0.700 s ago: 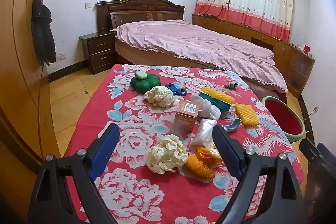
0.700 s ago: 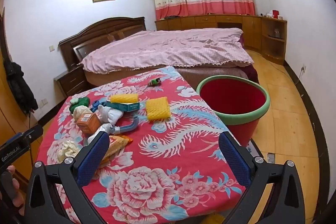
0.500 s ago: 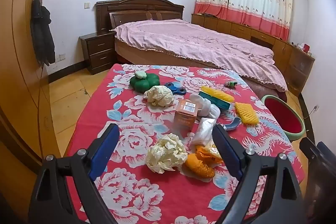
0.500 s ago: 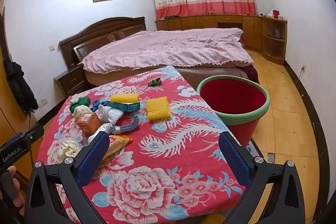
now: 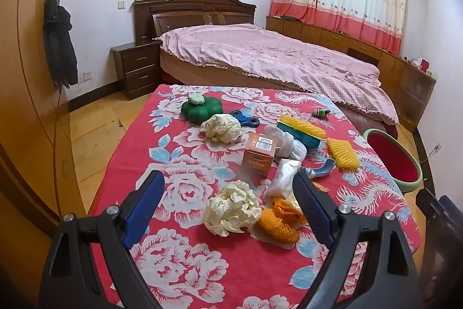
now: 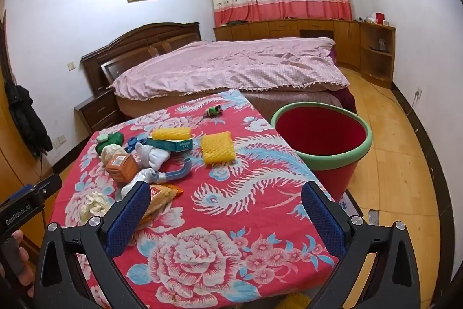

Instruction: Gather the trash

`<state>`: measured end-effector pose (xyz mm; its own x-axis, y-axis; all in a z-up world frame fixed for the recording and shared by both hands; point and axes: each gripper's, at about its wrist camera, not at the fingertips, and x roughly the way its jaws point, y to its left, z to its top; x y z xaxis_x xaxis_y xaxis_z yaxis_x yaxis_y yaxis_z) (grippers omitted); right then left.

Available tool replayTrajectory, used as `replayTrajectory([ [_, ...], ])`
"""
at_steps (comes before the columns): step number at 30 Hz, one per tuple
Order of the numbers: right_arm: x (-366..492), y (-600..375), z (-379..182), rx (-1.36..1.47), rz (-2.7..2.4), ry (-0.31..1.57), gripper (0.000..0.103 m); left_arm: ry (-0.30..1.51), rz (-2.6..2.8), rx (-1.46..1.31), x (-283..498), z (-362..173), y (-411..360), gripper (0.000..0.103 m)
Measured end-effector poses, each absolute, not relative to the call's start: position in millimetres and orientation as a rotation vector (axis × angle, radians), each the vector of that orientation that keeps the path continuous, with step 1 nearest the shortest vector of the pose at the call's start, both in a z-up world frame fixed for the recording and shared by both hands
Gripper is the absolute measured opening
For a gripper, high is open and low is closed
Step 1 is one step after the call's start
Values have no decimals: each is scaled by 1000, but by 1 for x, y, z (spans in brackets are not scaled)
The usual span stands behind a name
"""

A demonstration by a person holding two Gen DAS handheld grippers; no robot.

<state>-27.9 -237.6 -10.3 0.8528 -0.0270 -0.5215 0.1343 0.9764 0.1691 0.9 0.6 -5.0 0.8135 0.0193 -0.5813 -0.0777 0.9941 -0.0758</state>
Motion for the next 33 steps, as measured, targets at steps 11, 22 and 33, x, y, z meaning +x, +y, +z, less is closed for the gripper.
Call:
replayTrajectory([
  [11,-26,-237,-18,204,-84,556,103,626,58,-100,1,-7,0,90],
  [22,-26,-237,-19,206,-83,558,103,628,59,-102,1,-9,1,90],
  [33,-26,-237,-19,210,-80,564,103,628,58,-100,0,-10,1,90],
])
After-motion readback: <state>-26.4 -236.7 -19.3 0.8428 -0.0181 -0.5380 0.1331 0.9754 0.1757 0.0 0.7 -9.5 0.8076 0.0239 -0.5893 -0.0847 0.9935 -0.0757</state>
